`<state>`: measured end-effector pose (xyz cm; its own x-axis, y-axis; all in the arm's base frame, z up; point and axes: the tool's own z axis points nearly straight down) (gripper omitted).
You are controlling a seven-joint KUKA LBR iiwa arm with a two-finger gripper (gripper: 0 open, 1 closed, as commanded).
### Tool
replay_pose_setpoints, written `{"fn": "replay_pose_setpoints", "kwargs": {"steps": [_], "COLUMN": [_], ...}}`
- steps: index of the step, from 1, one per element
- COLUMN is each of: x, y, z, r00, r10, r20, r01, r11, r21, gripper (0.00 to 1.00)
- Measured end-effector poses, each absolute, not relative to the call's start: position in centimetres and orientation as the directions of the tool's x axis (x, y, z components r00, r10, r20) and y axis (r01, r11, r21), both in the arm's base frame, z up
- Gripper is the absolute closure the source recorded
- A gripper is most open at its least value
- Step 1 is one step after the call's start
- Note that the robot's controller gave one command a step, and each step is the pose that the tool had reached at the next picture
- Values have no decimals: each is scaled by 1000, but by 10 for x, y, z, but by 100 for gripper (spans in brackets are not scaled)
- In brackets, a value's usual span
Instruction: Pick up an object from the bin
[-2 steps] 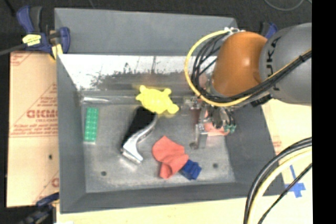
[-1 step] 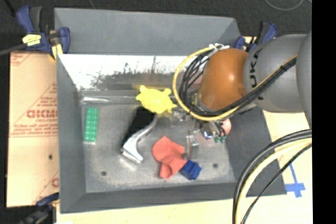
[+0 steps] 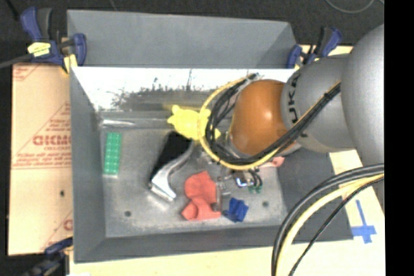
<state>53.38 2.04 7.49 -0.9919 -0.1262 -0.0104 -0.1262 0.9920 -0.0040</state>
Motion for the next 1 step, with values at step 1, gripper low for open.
{"fn": "replay_pose_setpoints", "kwargs": {"steps": [1], "x": [531], "y": [30], "z": [71], "r00": [-998], "r10": [-68], "r20": [-12], "r01": [-68], "r11": [998], "r21": [-2], "gripper": [100]}}
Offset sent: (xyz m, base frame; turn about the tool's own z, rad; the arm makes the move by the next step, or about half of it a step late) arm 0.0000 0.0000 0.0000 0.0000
